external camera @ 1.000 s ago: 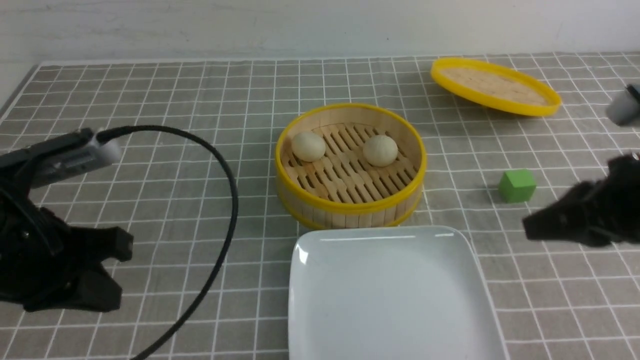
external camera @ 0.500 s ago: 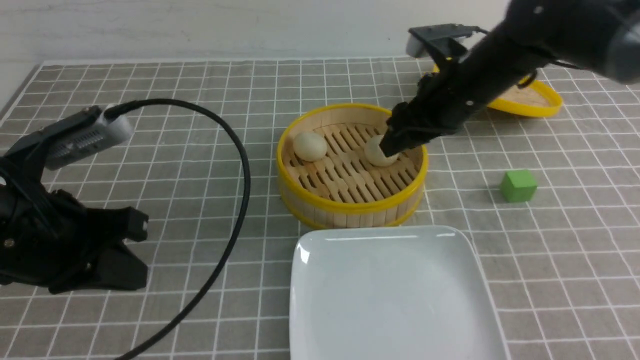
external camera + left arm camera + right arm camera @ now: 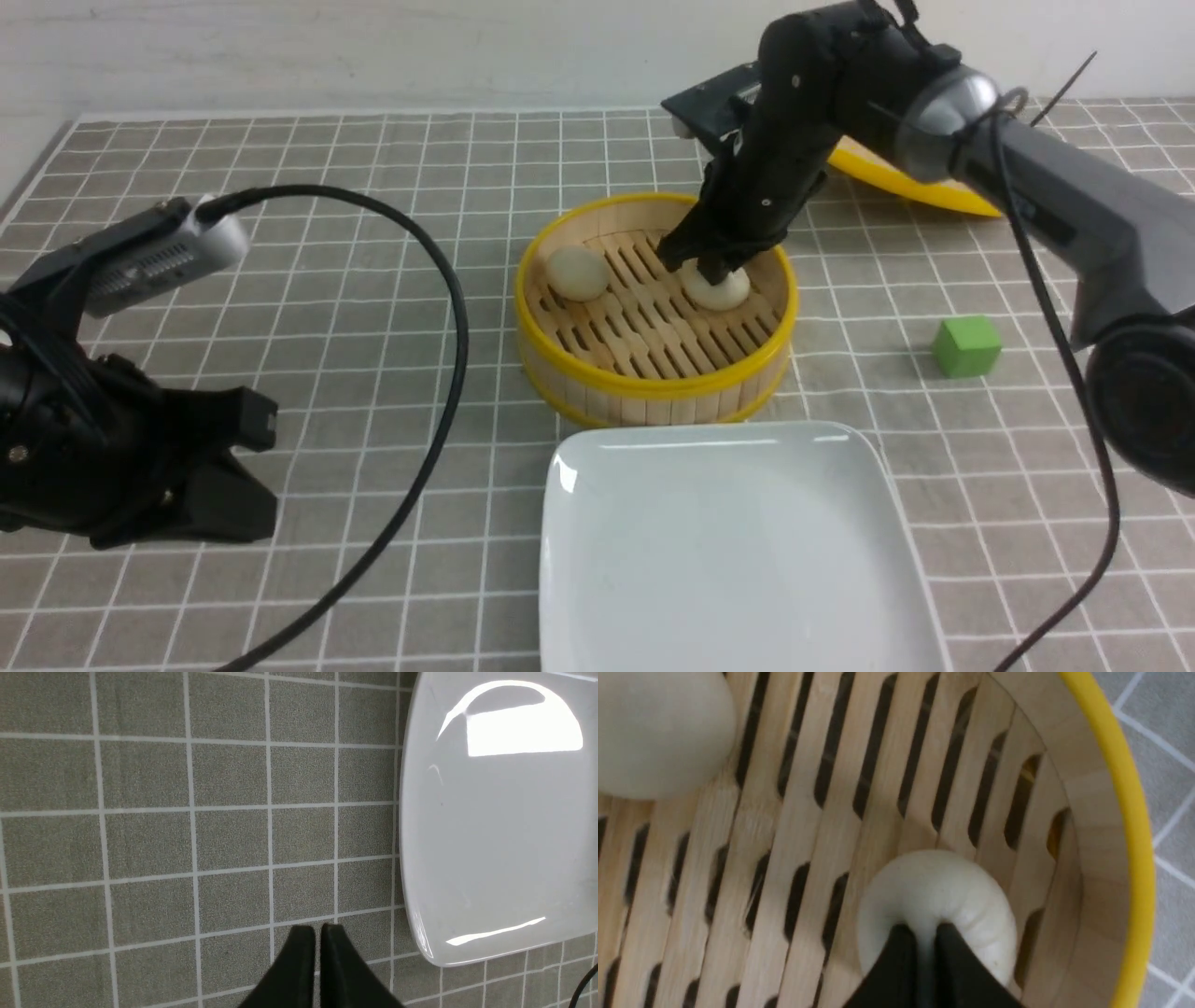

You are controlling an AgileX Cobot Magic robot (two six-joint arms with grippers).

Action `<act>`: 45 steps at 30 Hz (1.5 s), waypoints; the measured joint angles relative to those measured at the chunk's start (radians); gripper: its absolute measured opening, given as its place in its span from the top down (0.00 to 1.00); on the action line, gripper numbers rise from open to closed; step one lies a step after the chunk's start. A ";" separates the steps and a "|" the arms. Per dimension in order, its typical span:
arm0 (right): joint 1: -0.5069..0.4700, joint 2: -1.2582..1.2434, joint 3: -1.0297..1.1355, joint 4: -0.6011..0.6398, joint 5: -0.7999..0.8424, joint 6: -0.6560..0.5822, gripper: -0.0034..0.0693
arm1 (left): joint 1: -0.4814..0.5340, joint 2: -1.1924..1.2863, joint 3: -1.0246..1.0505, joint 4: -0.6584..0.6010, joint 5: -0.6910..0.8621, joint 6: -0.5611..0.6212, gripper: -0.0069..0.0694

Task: Put the steamed buns into the plate on the grey tablecloth.
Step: 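Reach toward a bun in the bamboo steamer with the right gripper, then move the steamed bun from the bamboo steamer onto the white plate with the right gripper, then reach into the bamboo steamer and grasp a bun with the left gripper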

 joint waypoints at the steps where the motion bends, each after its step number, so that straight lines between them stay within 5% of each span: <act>1: 0.000 -0.033 0.001 -0.005 0.064 0.001 0.93 | 0.000 0.000 0.000 0.000 0.000 0.000 0.84; 10: 0.000 -0.383 0.202 0.026 0.116 0.081 0.93 | 0.000 0.000 -0.001 0.003 -0.002 0.003 0.83; 17: 0.000 -0.630 0.725 0.211 0.107 0.134 0.90 | 0.000 0.000 -0.002 0.003 -0.003 0.003 0.82; 24: 0.030 -0.592 1.060 0.253 -0.144 0.138 0.61 | 0.000 0.005 -0.003 -0.006 -0.020 -0.022 0.79; 28: 0.030 -0.585 1.069 0.255 -0.143 0.138 0.40 | 0.000 0.062 -0.055 -0.054 -0.042 -0.031 0.75; 32: 0.030 -0.637 1.034 0.249 -0.107 0.138 0.30 | 0.000 0.158 -0.167 -0.089 -0.047 -0.023 0.64; 38: 0.030 -0.800 1.024 0.118 0.036 0.140 0.35 | -0.063 0.310 -0.380 -0.063 -0.047 -0.023 0.42; 45: 0.030 -0.989 1.069 0.000 0.101 0.208 0.66 | -0.271 0.573 -0.724 0.137 -0.038 -0.113 0.36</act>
